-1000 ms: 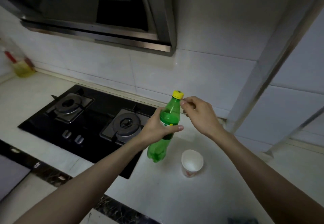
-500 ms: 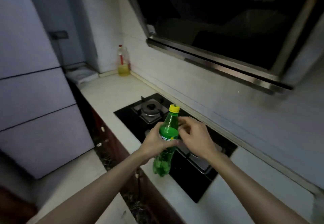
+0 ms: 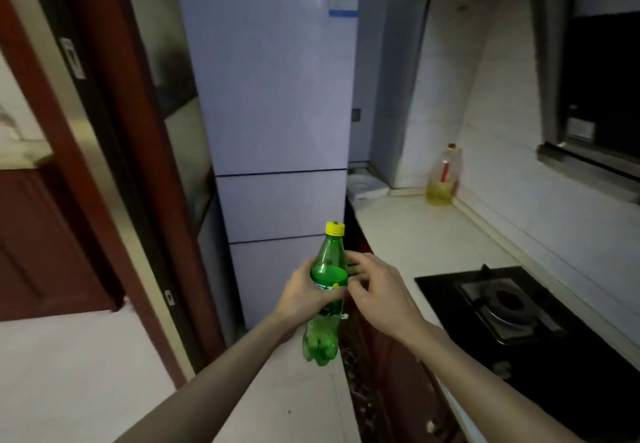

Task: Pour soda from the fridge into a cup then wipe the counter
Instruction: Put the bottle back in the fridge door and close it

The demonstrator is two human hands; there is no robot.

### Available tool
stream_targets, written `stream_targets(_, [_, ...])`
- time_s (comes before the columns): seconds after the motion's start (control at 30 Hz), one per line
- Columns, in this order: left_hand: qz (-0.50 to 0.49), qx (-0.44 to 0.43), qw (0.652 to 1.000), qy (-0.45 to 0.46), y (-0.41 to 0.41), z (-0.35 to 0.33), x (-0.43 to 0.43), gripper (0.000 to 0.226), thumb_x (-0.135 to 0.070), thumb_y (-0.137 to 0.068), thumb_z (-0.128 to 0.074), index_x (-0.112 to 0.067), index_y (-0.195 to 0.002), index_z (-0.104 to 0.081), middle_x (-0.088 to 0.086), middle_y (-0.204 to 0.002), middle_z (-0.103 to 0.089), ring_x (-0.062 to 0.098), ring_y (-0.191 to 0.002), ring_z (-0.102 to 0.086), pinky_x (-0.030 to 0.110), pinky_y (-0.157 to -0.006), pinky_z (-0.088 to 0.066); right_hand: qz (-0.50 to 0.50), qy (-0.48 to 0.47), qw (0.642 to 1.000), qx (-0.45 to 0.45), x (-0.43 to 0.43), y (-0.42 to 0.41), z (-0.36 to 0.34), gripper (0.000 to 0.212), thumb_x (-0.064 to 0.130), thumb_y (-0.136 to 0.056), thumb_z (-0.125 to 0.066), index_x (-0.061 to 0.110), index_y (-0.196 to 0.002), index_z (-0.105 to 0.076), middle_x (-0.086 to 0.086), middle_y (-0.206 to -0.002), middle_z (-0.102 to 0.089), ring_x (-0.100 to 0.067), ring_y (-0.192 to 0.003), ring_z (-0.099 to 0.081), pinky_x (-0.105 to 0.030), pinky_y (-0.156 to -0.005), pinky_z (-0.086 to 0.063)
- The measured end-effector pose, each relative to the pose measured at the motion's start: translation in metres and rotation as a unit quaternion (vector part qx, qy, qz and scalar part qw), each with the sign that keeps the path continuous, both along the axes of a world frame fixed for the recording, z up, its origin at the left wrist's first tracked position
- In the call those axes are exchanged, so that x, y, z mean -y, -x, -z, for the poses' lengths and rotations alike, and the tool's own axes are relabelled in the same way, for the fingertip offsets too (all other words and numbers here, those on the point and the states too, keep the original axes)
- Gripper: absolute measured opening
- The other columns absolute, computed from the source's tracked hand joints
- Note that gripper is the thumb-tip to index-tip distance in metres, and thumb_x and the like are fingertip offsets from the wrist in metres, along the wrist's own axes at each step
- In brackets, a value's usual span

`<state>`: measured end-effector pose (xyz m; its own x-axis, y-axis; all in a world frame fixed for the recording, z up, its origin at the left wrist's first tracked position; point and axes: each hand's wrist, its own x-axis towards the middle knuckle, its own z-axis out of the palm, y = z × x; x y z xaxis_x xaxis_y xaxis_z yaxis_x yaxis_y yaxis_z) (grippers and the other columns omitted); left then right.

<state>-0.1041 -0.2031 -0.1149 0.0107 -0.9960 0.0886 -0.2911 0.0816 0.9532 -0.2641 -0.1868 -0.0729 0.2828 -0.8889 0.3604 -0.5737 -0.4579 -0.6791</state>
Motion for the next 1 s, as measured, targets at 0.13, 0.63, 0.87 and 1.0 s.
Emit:
stream_targets(0.13, [-0.07,-0.001,0.997,-0.011,-0.06,0.003,0.018,0.056,-0.034,-0.061,-0.088,-0.019,-0.105,-0.058,-0.009,-0.092,-0.069,0.003,-0.083,-0.067,0.016,-0.07,-0.053,-0.057,-0.006,0.998,-0.008,0.041,-0.059,0.006,0.042,0.011,-0.084,-0.054,0.019,-0.125,-0.058,0.004,-0.115,-0.061,-0.006,-0.095,-0.063,-0.031,-0.087,-0.053])
stream_targets(0.63, [-0.23,0.037,0.969,-0.076,-0.191,0.008,0.182,0.077,-0.052,-0.045,-0.081,-0.019,-0.111,-0.059,0.001,-0.102,-0.071,0.018,-0.094,-0.069,0.048,-0.09,-0.055,-0.201,-0.01,0.978,-0.056,0.253,-0.197,0.021,0.041,0.018,-0.09,-0.054,0.016,-0.131,-0.05,0.0,-0.124,-0.057,-0.016,-0.111,-0.056,-0.023,-0.089,-0.042])
stream_targets(0.87, [-0.283,0.001,0.956,-0.074,-0.221,-0.002,0.258,0.082,-0.055,-0.041,-0.08,-0.018,-0.111,-0.058,0.001,-0.101,-0.071,0.018,-0.094,-0.069,0.044,-0.088,-0.056,-0.23,0.0,0.971,-0.062,0.344,-0.243,0.01,0.038,0.015,-0.09,-0.054,0.011,-0.129,-0.053,-0.004,-0.121,-0.059,-0.019,-0.106,-0.058,-0.022,-0.082,-0.043])
stream_targets(1.0, [-0.29,-0.017,0.953,-0.08,-0.246,0.006,0.303,0.085,-0.054,-0.038,-0.078,-0.016,-0.111,-0.057,0.001,-0.1,-0.069,0.016,-0.091,-0.068,0.037,-0.085,-0.056,-0.238,-0.014,0.968,-0.075,0.391,-0.273,0.017,0.038,0.016,-0.091,-0.053,0.013,-0.129,-0.052,-0.003,-0.123,-0.057,-0.017,-0.107,-0.057,-0.026,-0.086,-0.046])
